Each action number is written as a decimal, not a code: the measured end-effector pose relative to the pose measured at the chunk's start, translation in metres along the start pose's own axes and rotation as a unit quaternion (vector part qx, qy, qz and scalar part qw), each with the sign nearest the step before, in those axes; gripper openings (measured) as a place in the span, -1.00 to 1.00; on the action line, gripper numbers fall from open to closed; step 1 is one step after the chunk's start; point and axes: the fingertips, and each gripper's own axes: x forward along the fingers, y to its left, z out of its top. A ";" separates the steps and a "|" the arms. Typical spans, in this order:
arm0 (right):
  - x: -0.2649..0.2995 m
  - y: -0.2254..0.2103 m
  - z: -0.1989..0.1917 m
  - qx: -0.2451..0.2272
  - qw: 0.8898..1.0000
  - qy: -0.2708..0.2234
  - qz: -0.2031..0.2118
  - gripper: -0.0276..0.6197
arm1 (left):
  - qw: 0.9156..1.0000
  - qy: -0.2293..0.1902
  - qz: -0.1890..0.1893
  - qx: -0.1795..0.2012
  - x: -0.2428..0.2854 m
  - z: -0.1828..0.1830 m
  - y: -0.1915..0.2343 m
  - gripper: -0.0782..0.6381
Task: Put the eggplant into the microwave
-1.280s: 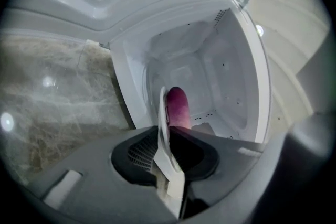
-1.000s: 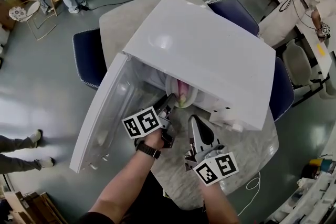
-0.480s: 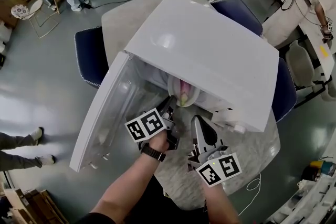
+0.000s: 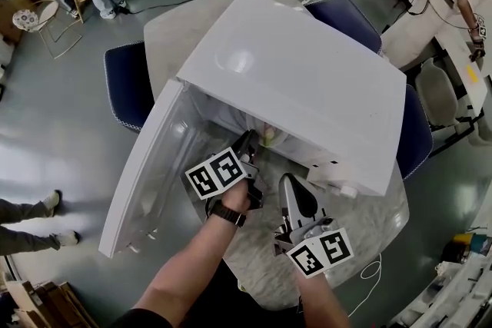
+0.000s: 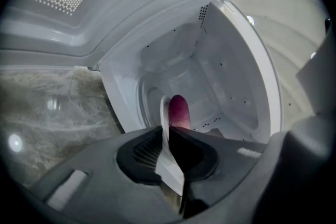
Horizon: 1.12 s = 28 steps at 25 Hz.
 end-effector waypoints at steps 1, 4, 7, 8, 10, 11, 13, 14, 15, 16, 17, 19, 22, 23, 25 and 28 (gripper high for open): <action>0.000 0.000 -0.001 0.000 1.000 0.001 -0.001 -0.91 | 1.000 -0.002 0.001 0.005 0.002 0.002 0.000 -0.66; -0.001 -0.001 -0.001 0.000 1.000 0.001 -0.001 -0.91 | 1.000 -0.008 0.002 0.026 0.008 0.008 -0.003 -0.66; -0.001 -0.002 -0.002 0.000 1.000 0.002 -0.001 -0.91 | 0.998 -0.012 0.006 0.059 0.012 0.012 -0.004 -0.66; -0.002 -0.002 -0.003 0.000 1.000 0.002 -0.002 -0.91 | 0.997 -0.013 0.008 0.075 0.013 0.013 -0.005 -0.66; -0.002 -0.003 -0.004 -0.001 1.000 0.004 -0.002 -0.91 | 0.992 -0.018 0.011 0.121 0.014 0.016 -0.007 -0.65; -0.002 -0.003 -0.005 -0.001 1.000 0.005 -0.002 -0.91 | 0.989 -0.021 0.014 0.147 0.015 0.017 -0.008 -0.65; -0.003 -0.003 -0.006 -0.002 1.000 0.006 -0.002 -0.91 | 0.980 -0.031 0.018 0.195 0.015 0.020 -0.009 -0.65; -0.003 -0.003 -0.006 -0.002 1.000 0.007 -0.002 -0.91 | 0.975 -0.038 0.018 0.218 0.015 0.022 -0.011 -0.65; -0.003 -0.003 -0.007 -0.002 1.000 0.007 -0.002 -0.91 | 0.969 -0.045 0.017 0.241 0.015 0.023 -0.013 -0.65; -0.003 -0.003 -0.007 -0.002 1.000 0.007 -0.002 -0.91 | 0.963 -0.053 0.014 0.264 0.015 0.024 -0.015 -0.65; -0.003 -0.003 -0.008 -0.003 1.000 0.008 -0.003 -0.91 | 0.957 -0.060 0.009 0.285 0.015 0.024 -0.019 -0.65; -0.003 -0.004 -0.009 -0.003 1.000 0.008 -0.004 -0.91 | 0.945 -0.073 -0.001 0.317 0.013 0.025 -0.026 -0.65; -0.002 -0.004 -0.010 -0.004 1.000 0.010 -0.005 -0.91 | 0.935 -0.085 -0.005 0.345 0.008 0.025 -0.033 -0.65; -0.002 -0.004 -0.010 -0.004 1.000 0.010 -0.005 -0.91 | 0.933 -0.086 -0.004 0.349 0.005 0.025 -0.034 -0.65; -0.001 -0.003 -0.008 -0.005 1.000 0.011 -0.006 -0.91 | 0.933 -0.087 -0.001 0.350 -0.003 0.025 -0.036 -0.65; -0.001 0.002 0.001 -0.008 1.000 0.013 -0.005 -0.91 | 0.932 -0.083 -0.003 0.353 -0.019 0.021 -0.047 -0.65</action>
